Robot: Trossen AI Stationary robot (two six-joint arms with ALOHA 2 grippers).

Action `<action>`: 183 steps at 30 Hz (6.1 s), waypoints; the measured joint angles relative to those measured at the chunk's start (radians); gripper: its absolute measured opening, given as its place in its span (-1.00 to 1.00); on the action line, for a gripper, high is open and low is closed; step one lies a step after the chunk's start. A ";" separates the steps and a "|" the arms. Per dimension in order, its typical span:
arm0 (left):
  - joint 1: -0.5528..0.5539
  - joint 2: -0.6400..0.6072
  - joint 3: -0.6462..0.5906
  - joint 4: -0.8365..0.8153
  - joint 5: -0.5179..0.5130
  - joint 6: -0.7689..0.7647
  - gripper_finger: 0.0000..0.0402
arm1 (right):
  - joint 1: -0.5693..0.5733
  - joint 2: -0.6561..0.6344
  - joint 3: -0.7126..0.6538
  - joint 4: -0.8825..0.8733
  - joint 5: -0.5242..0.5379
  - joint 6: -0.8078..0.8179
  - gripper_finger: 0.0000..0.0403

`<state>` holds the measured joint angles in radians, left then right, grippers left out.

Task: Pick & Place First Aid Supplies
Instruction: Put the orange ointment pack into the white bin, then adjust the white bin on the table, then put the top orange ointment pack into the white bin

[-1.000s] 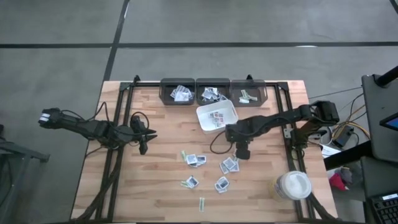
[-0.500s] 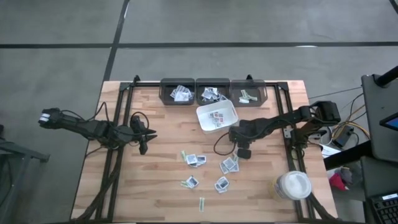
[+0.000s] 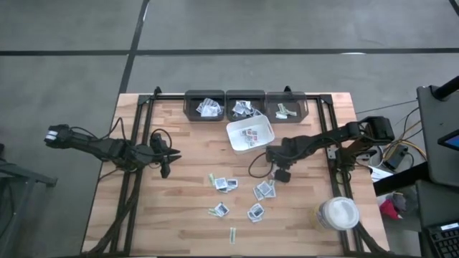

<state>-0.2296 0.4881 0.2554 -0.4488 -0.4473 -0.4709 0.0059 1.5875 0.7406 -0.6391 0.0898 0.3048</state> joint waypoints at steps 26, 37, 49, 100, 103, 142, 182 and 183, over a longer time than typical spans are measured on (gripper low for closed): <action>0.000 0.007 0.000 -0.002 0.000 0.021 -0.53 | -0.004 -0.039 0.384 -0.012 -0.141 -0.259 -0.96; 0.000 0.007 0.000 0.003 -0.026 0.050 -0.53 | -0.106 0.020 0.547 0.093 0.247 0.338 -0.96; 0.000 0.007 0.000 0.004 -0.028 0.050 -0.53 | -0.143 0.324 0.811 -0.349 0.223 0.557 -0.96; 0.000 0.007 0.000 0.002 -0.045 0.091 -0.53 | -0.017 0.371 0.876 -0.240 -0.116 -0.153 -0.89; 0.000 0.007 0.000 0.003 -0.045 0.090 -0.53 | -0.017 0.398 0.876 -0.196 -0.115 -0.155 -0.95; 0.000 0.007 0.000 0.004 -0.050 0.080 -0.53 | -0.098 0.397 0.897 -0.173 -0.192 -0.281 -0.96; 0.000 0.008 0.000 0.008 -0.048 0.074 -0.53 | 0.033 0.081 0.314 -0.443 -0.291 0.114 -0.73; 0.000 0.007 0.000 0.008 -0.048 0.074 -0.53 | 0.030 0.081 0.308 -0.442 -0.285 0.114 -0.68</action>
<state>-0.2298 0.4954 0.2558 -0.4404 -0.4957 -0.3965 0.0361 1.6684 1.0485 -1.0814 -0.1952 0.4191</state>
